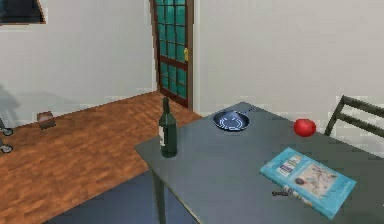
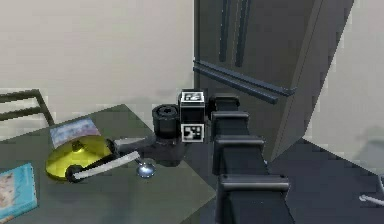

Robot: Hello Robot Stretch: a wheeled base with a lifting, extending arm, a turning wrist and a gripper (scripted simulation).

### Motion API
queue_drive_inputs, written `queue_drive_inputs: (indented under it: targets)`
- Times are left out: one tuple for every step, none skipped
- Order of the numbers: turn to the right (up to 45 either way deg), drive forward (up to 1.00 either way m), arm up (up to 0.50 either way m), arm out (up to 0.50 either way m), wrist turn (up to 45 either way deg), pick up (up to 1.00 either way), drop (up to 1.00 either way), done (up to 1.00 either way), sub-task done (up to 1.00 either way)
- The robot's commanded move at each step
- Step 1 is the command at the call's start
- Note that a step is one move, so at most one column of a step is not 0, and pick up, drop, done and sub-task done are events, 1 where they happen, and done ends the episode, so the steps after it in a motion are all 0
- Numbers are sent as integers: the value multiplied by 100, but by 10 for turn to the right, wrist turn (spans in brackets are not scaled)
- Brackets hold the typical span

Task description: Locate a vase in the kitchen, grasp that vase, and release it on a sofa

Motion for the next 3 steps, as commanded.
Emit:
queue_drive_inputs:
  targets:
    - [0,0,0,0,-450,0,0,0,0]
    - [0,0,0,0,-180,0,0,0,0]
    - [0,0,0,-14,0,0,0,0,0]
